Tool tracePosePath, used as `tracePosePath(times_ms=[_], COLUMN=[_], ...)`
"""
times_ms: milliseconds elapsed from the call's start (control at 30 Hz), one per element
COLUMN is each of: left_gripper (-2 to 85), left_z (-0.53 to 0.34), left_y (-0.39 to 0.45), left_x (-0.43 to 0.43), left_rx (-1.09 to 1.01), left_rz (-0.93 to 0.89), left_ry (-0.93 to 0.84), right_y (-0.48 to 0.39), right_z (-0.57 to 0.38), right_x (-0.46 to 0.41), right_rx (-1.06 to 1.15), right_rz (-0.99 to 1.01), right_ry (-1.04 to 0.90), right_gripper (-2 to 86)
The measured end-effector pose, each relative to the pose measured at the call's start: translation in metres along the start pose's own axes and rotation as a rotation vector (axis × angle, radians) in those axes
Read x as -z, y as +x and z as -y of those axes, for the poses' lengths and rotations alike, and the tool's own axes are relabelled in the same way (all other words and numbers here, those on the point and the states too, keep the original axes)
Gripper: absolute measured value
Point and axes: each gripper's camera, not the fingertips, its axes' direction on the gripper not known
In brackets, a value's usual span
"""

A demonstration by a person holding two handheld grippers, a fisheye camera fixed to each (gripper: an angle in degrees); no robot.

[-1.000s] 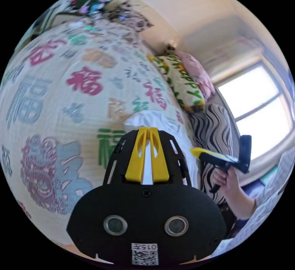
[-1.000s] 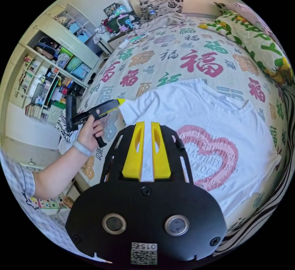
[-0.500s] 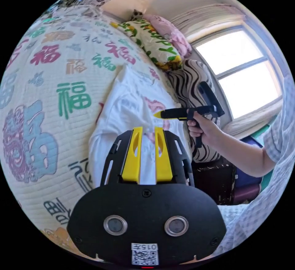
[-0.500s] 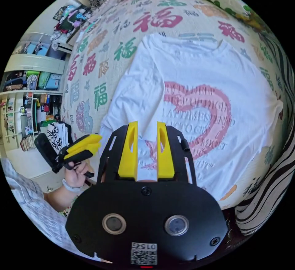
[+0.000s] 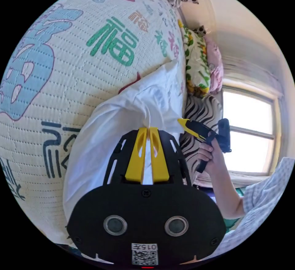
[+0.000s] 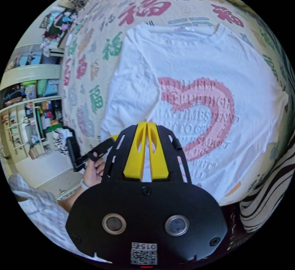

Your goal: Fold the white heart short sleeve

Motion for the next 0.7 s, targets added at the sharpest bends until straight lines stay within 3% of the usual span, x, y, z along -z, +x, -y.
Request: tracePosePath(times_ms=[67, 200, 300, 367, 467, 700], left_gripper=[-0.2, -0.5, -0.7, -0.7, -0.7, -0.7], left_z=[0.000, 0.004, 0.005, 0.002, -0.005, -0.023], left_y=[-0.006, -0.031, -0.069, -0.102, -0.134, -0.145], left_x=[0.040, 0.108, 0.144, 0.156, 0.156, 0.170], left_rx=[0.017, 0.099, 0.224, 0.345, 0.484, 0.514], left_rz=[-0.145, -0.333, -0.439, -0.529, -0.637, -0.699], left_ry=[0.081, 0.292, 0.427, 0.491, 0.516, 0.553], right_y=[-0.013, -0.066, -0.128, -0.175, -0.225, -0.296], right_z=[0.012, 0.056, 0.109, 0.148, 0.170, 0.164], right_x=[0.020, 0.035, 0.010, -0.030, -0.080, -0.149], right_rx=[0.048, 0.230, 0.385, 0.458, 0.546, 0.788], right_rz=[0.163, 0.251, 0.232, 0.230, 0.067, -0.341], right_ry=[0.081, 0.160, 0.133, 0.014, -0.115, -0.429], right_gripper=[-0.8, -0.7, -0.6, -0.5, -0.1, 4.8])
